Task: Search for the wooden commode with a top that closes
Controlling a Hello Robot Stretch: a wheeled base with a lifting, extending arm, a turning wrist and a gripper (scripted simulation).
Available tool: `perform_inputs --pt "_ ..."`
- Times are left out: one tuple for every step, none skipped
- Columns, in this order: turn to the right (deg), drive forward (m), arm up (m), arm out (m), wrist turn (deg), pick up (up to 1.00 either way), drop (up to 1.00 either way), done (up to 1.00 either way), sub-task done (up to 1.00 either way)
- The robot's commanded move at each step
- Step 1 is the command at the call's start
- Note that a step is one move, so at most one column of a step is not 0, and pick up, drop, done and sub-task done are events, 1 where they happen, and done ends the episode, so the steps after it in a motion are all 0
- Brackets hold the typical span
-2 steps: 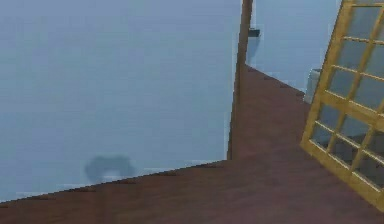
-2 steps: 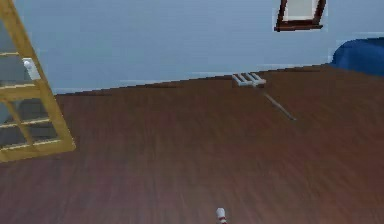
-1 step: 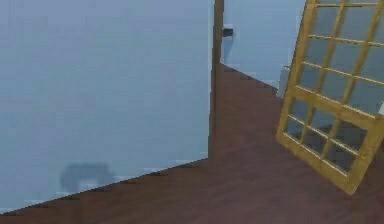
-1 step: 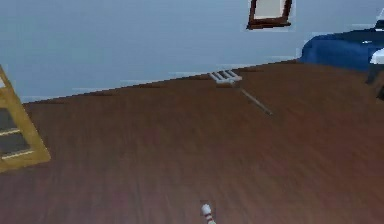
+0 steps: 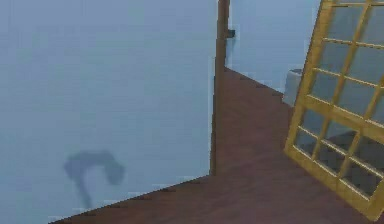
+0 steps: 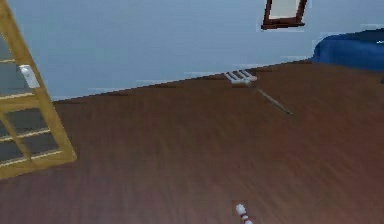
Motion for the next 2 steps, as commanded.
perform_inputs --pt "30.0 0.00 0.00 0.00 0.0 0.00 0.00 0.00 0.00" --pt "0.0 1.00 0.00 0.00 0.0 0.00 0.00 0.00 0.00"
